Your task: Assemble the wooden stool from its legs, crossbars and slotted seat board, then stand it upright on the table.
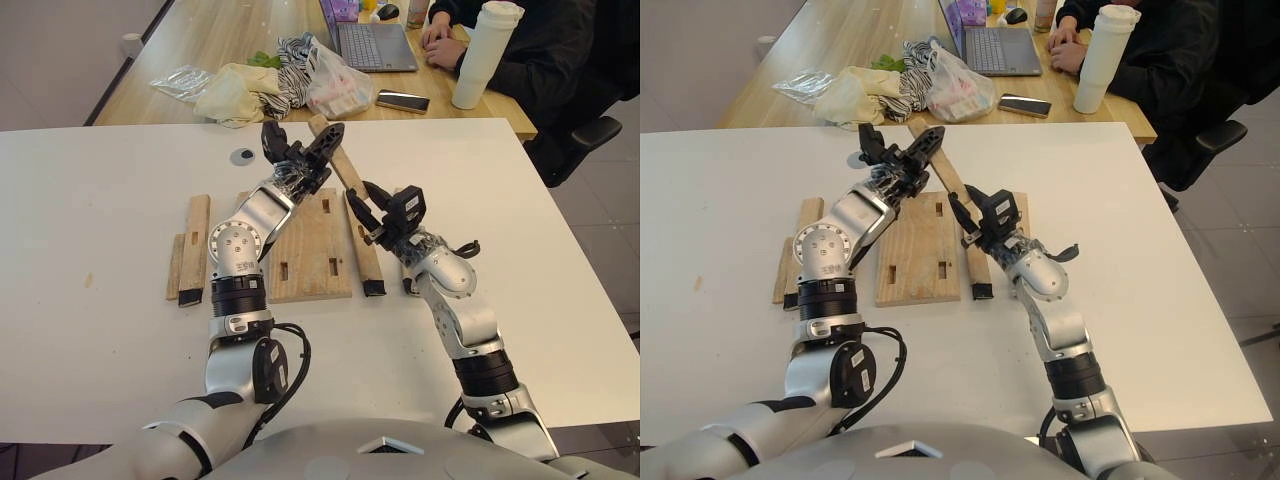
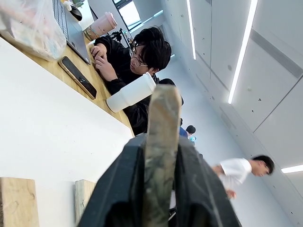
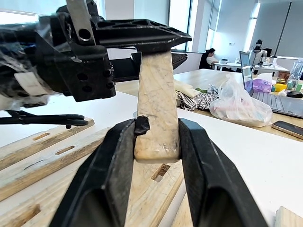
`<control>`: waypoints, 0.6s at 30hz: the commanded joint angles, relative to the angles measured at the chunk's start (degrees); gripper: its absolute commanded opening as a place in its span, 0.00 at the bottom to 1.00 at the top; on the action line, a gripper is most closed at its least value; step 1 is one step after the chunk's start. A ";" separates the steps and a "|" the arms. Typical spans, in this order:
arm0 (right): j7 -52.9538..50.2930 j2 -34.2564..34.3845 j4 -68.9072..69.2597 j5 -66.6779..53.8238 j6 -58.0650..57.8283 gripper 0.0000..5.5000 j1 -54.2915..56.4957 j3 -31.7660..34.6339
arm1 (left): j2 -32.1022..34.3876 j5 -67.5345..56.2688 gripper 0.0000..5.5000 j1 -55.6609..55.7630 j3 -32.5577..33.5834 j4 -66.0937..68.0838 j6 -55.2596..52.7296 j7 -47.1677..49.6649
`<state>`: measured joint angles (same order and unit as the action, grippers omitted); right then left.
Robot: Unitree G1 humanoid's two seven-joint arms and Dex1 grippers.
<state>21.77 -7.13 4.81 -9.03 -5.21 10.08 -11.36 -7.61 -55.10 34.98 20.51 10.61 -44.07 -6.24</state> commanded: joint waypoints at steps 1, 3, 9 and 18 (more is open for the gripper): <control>-0.62 0.57 -0.09 0.37 -1.09 0.24 0.09 0.33 | -0.11 -0.90 0.08 0.22 -0.23 -0.54 -0.43 0.31; -0.47 0.46 -0.09 0.39 -1.10 0.24 -0.05 0.27 | -0.01 -0.71 0.08 -0.02 -0.51 -0.67 -0.53 0.06; -0.87 0.85 -1.24 0.04 -0.67 0.32 -0.10 1.13 | 0.78 2.20 0.07 -1.78 -2.95 -1.67 1.00 -1.48; -3.84 1.52 -5.45 1.91 2.09 0.52 1.37 2.63 | 6.73 15.71 0.07 -5.47 -7.23 1.82 14.55 -8.47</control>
<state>19.54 -5.02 -0.21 -7.99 -4.40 10.61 -10.59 -4.30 -43.45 31.53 13.15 11.05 -33.31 -14.13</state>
